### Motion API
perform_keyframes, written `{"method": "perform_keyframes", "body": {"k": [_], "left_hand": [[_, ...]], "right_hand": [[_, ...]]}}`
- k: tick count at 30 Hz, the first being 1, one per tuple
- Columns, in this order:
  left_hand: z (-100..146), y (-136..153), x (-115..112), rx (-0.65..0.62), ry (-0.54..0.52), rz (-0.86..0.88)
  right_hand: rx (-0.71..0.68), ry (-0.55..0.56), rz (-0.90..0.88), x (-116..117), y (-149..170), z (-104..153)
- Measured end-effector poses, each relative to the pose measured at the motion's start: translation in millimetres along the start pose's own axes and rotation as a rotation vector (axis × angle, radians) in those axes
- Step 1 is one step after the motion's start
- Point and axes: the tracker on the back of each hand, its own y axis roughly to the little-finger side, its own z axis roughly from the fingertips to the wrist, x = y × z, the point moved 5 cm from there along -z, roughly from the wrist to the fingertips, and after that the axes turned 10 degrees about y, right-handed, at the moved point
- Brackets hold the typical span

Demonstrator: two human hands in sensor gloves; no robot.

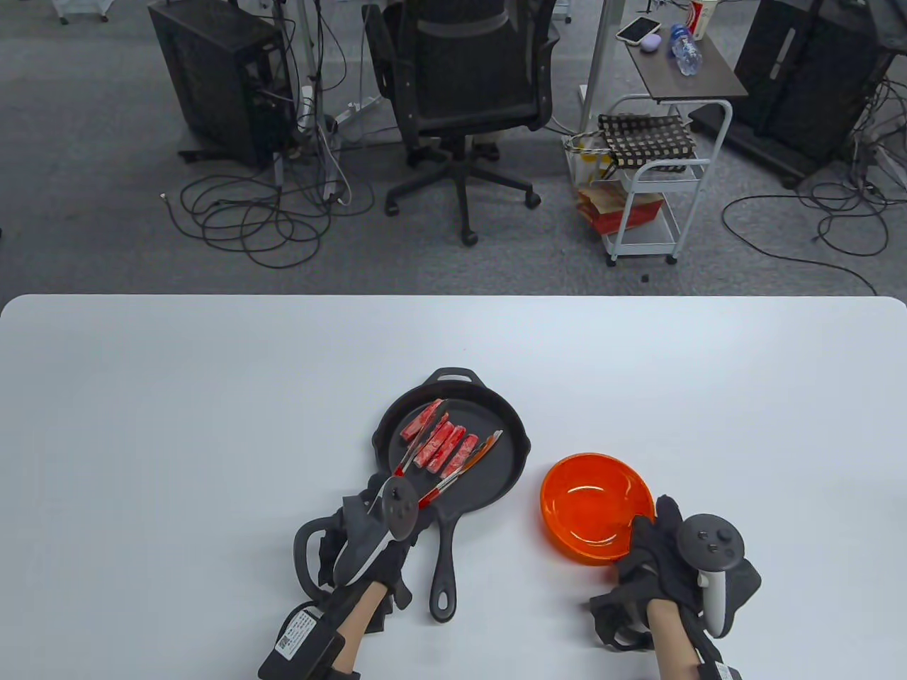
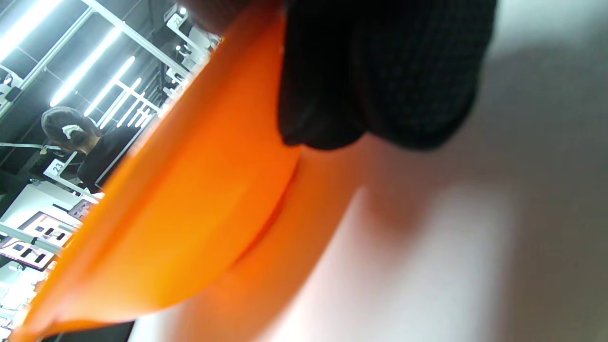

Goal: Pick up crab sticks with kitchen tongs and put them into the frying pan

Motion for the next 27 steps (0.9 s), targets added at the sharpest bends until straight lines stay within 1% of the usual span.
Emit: {"method": "perform_keyframes", "body": {"k": [3,4,6,7,8,11,16,19,20,24,27], "left_hand": [[0,0,0,0.001,0.003,-0.003],[0,0,0,0.001,0.004,-0.003],[0,0,0,0.001,0.003,-0.001],[0,0,0,0.001,0.003,-0.001],[0,0,0,0.001,0.004,-0.001],[0,0,-1,-0.001,0.006,0.001],[0,0,-1,0.0,0.006,0.005],[0,0,-1,0.0,0.009,0.004],[0,0,-1,-0.001,0.01,0.003],[0,0,-1,-0.003,0.01,0.004],[0,2,2,0.002,0.003,0.017]], "right_hand": [[-0.03,0.01,0.046,-2,-4,0],[-0.071,0.023,0.101,-3,-8,1],[-0.19,0.066,0.277,-6,-21,3],[-0.217,0.078,0.32,-7,-24,4],[-0.309,0.146,0.458,-10,-34,7],[-0.425,0.228,0.6,-12,-49,15],[-0.586,0.263,0.619,-14,-71,32],[-0.727,0.294,0.618,-13,-87,50],[-0.753,0.295,0.612,-13,-90,53],[-0.866,0.244,0.597,-6,-99,67],[-0.925,0.196,0.629,2,-103,73]]}}
